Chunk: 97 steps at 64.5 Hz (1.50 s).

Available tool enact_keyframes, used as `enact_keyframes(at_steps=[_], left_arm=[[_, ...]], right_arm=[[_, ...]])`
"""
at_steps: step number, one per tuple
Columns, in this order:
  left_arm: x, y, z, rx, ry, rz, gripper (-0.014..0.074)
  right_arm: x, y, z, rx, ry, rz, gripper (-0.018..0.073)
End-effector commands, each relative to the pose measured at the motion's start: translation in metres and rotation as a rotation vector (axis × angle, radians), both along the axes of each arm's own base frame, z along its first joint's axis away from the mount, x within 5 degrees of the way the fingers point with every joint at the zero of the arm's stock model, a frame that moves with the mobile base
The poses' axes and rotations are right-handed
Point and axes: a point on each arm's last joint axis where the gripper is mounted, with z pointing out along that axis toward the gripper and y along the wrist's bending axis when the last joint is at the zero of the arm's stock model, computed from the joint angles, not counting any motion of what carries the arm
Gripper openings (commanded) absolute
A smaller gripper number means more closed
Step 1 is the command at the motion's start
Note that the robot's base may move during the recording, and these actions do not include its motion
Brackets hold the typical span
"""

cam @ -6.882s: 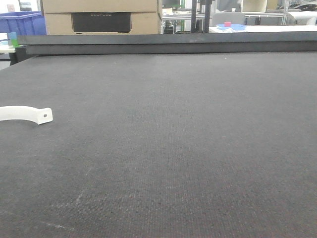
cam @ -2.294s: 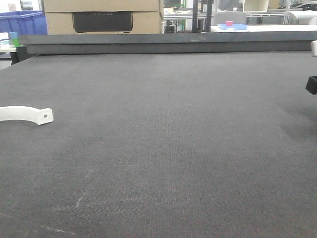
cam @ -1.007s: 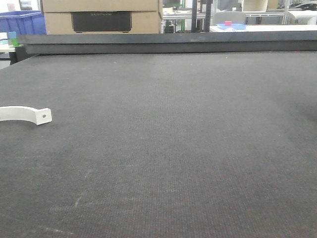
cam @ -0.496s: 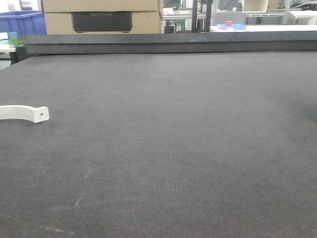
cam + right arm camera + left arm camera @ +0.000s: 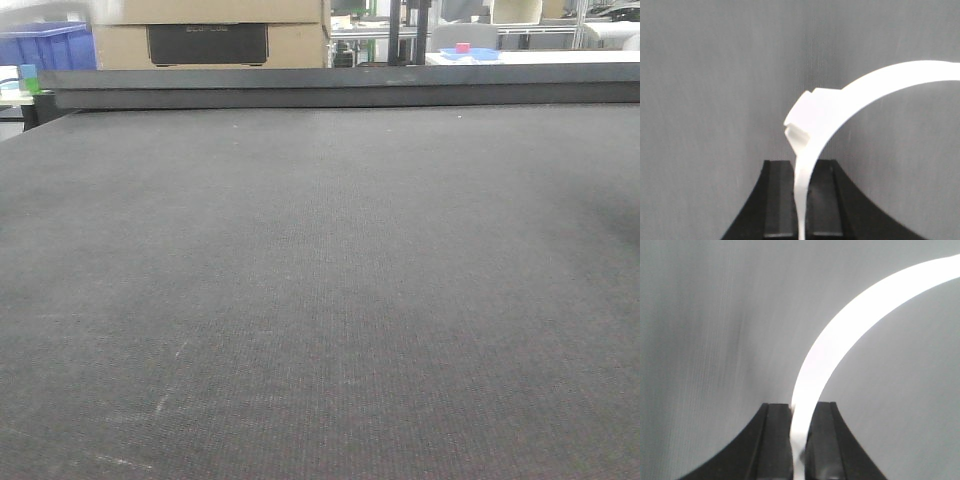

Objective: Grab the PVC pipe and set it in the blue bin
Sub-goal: 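Close both grippers on the clamp arc and lift it off the table, then hold the clamp in both grippers while driving away from the table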

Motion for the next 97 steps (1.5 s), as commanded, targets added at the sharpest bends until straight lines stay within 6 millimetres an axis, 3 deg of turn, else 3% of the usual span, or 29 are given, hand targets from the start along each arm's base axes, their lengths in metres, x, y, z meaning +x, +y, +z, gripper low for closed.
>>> enact_keyframes(at_steps=[1,11,21,31,41,54,74,97], left_arm=[[-0.012,-0.015,0.023,-0.007,-0.200,-0.009,-0.0111],[-0.031,-0.036,0.029,0.012,-0.418,-0.043,-0.0111],[-0.050,-0.040,0.013,0.017,-0.520,-0.035,-0.0111],[-0.074,-0.036,0.005,0.017,-0.543,-0.019,-0.0111],[-0.105,-0.022,0.013,0.101,-0.660,0.010,-0.0111],[-0.143,-0.005,0.033,0.159,-0.766,0.091,-0.0111],[-0.195,-0.008,0.056,0.164,-0.917,0.100,-0.0111],[-0.207,-0.009,0.061,0.165,-0.958,0.103,-0.0111]], right_arm=[[-0.007,0.001,0.013,-0.053,-0.135,-0.003,-0.0155],[-0.034,0.012,0.015,-0.137,-0.375,0.003,-0.0155],[-0.069,0.020,0.003,-0.192,-0.597,-0.025,-0.0155],[-0.097,0.026,-0.001,-0.197,-0.627,-0.024,-0.0155],[-0.121,0.032,0.005,-0.192,-0.624,-0.009,-0.0155],[-0.134,0.035,0.012,-0.204,-0.680,-0.011,-0.0155],[-0.151,0.039,0.020,-0.218,-0.747,-0.013,-0.0155],[-0.154,0.039,0.022,-0.220,-0.757,-0.013,-0.0155]])
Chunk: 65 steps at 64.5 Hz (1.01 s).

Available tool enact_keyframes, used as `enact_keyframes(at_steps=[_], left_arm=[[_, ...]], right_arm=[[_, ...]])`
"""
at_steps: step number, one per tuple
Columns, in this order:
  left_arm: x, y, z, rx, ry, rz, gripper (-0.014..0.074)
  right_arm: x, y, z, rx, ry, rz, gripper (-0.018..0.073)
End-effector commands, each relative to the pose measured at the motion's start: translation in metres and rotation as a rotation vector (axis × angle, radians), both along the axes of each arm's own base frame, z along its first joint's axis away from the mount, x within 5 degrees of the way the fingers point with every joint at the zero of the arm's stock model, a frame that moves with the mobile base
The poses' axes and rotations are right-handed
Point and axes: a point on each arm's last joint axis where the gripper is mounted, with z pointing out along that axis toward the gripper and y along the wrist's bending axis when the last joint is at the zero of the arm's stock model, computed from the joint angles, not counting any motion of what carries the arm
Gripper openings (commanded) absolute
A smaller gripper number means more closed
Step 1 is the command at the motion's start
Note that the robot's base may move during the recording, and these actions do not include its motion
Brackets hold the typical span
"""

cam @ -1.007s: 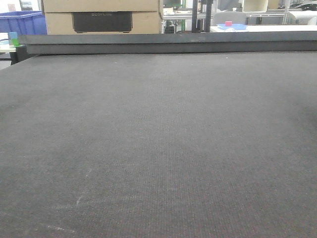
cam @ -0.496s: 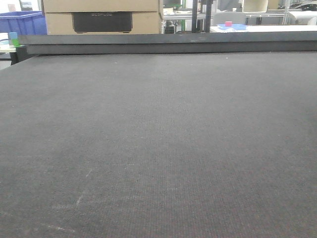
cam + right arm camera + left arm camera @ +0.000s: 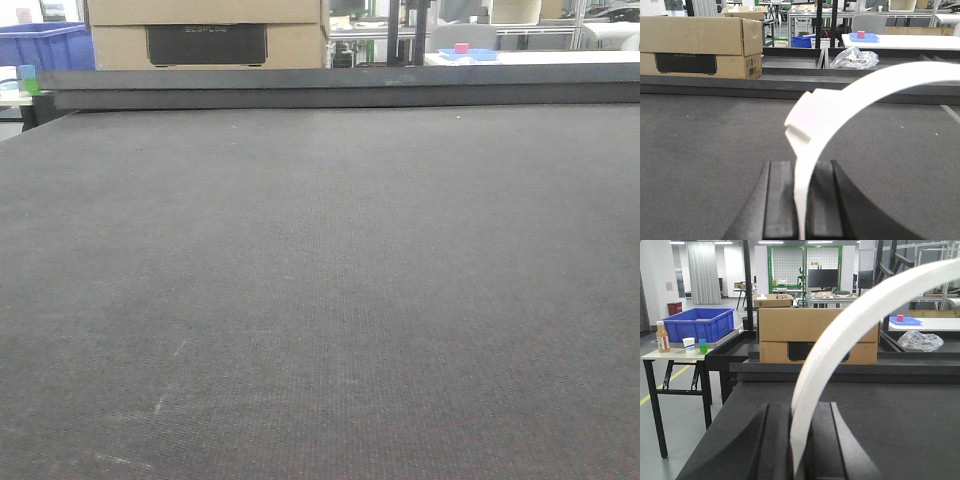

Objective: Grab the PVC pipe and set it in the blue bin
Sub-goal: 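Hold the clamp in both grippers while driving away from the table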

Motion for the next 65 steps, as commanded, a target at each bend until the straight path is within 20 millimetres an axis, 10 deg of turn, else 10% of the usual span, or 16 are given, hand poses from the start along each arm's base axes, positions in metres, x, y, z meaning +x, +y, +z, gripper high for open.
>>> enact_keyframes(at_steps=[1,65], left_arm=[[-0.0024,0.0004,0.0025,-0.003,-0.024,0.005,-0.0111],[-0.0024,0.0005,0.0030,-0.003,-0.029,0.006,-0.0111]], right_arm=[[-0.0013,0.0000,0.0010,-0.014,-0.012,-0.002,-0.0155],[-0.0012,-0.0001,0.0011,-0.014,-0.013,-0.003,-0.0155]])
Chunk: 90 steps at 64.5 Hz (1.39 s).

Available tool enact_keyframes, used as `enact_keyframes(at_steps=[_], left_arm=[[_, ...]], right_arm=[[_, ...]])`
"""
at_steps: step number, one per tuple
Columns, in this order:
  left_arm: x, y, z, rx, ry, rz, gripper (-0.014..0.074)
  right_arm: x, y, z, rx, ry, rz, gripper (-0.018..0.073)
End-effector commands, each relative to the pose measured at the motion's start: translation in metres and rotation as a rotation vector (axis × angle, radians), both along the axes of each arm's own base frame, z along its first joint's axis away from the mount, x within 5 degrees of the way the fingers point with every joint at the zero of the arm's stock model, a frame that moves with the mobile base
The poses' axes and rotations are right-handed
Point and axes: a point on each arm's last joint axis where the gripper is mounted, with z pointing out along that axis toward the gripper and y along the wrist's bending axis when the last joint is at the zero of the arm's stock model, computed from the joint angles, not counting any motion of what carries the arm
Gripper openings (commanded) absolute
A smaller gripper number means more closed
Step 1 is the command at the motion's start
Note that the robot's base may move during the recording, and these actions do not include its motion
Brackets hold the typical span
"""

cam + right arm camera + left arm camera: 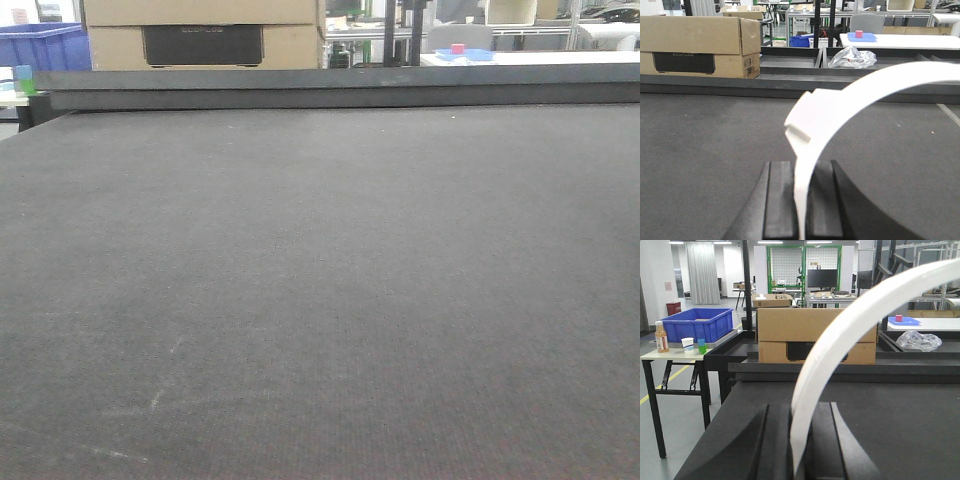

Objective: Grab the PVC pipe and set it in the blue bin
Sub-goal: 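Hold the clamp in both grippers while driving away from the table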

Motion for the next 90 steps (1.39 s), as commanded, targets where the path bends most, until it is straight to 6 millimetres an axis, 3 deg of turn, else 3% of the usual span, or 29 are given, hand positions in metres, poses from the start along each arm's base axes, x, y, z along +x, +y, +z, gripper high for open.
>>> enact_keyframes(at_steps=[1,90], left_arm=[[-0.0024,0.0005,0.0030,-0.003,-0.029,0.006,-0.0111],[-0.0030,0.0004,0.0032,-0.003,-0.031,0.006,-0.0111]], right_arm=[[-0.0012,-0.0001,0.0011,-0.013,-0.013,-0.003,-0.0155],[-0.0012,-0.0001,0.0011,-0.013,-0.013,-0.003,-0.0155]])
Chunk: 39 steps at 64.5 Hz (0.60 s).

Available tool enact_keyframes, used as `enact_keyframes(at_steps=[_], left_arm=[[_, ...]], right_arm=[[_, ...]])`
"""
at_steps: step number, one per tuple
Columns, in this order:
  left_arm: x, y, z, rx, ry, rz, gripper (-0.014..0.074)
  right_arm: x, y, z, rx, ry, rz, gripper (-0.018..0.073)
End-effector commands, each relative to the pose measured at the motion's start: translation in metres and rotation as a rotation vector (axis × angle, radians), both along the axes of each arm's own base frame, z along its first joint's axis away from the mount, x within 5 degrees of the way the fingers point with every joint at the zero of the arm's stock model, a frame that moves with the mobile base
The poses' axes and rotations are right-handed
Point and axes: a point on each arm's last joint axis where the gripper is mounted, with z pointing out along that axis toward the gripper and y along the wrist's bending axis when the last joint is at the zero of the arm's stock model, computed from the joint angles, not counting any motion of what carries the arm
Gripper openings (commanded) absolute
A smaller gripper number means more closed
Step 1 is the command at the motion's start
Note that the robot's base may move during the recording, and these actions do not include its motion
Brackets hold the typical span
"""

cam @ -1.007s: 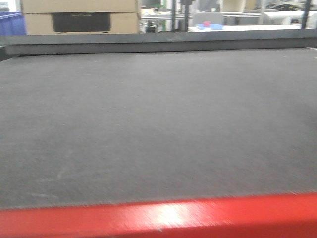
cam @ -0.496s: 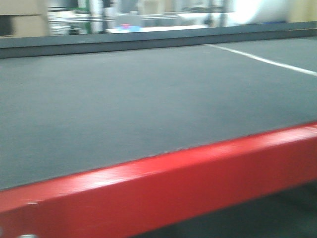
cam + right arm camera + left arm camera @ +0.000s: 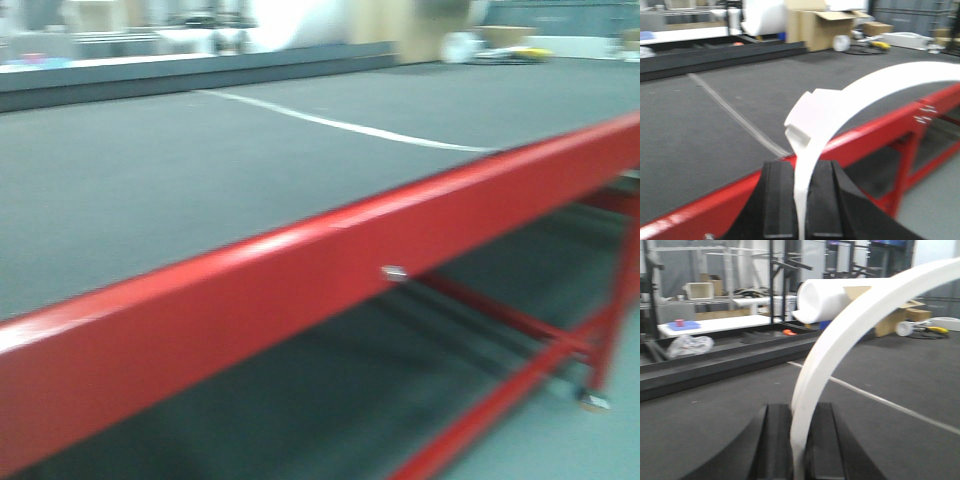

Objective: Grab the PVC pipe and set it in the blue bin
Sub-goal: 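Hold the clamp in both grippers while driving away from the table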

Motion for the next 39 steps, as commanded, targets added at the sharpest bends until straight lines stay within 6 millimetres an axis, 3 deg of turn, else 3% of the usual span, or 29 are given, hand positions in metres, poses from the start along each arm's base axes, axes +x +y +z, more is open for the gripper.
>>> enact_keyframes(at_steps=[1,39], left_arm=[[-0.0013,0.0003,0.0026,-0.005,-0.025,0.004,-0.0111],[-0.0013,0.0003,0.0026,-0.005,-0.025,0.004,-0.0111]], right_arm=[[-0.0012,-0.0001,0.0012,-0.013,-0.014,-0.003,-0.0155],[-0.0012,-0.0001,0.0012,-0.013,-0.014,-0.003,-0.0155]])
